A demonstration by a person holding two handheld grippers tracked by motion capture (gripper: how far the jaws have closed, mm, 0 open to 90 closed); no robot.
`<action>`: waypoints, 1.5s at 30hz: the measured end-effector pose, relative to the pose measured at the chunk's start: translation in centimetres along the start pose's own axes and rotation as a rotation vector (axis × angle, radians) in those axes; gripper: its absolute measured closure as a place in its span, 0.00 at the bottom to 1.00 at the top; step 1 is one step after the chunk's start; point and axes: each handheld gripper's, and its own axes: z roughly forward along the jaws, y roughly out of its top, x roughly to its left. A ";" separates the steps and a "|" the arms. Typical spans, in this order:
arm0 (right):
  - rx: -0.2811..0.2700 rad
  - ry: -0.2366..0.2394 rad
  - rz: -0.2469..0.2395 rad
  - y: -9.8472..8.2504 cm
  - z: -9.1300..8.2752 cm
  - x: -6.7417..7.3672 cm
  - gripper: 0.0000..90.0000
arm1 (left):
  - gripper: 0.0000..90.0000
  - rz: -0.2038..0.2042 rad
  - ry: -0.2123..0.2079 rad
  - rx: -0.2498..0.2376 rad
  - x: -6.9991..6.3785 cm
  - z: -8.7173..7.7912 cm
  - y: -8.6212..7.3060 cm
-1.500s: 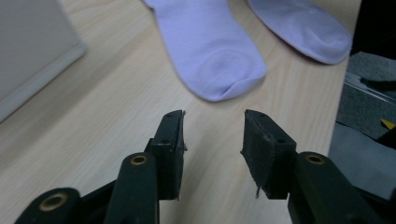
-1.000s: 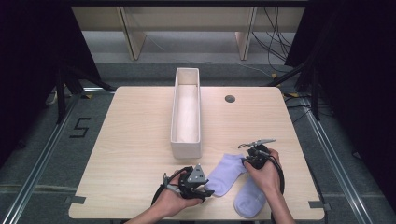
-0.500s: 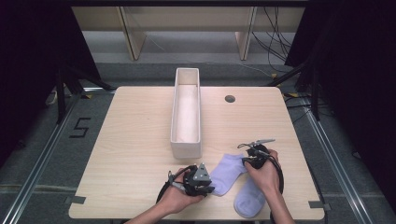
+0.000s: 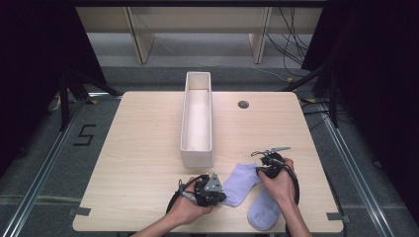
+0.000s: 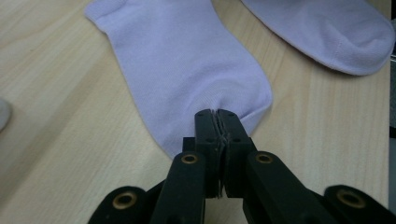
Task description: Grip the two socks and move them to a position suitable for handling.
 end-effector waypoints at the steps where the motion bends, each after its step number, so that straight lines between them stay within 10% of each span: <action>1: -0.004 0.012 -0.005 0.0 0.0 -0.1 0.98 | 0.98 -0.001 0.003 -0.005 0.1 -0.3 0.0; 17: -0.082 0.090 0.019 -0.5 -3.6 3.0 0.98 | 0.97 0.048 0.023 -0.053 1.3 -5.1 -0.9; 32: -0.157 0.151 -0.080 -3.1 -5.2 6.5 0.98 | 0.97 0.079 0.014 -0.026 2.5 -8.5 -4.0; 45: -0.030 0.176 -0.112 -5.2 -4.1 9.2 0.98 | 0.97 0.068 -0.007 0.035 3.5 -8.4 -6.7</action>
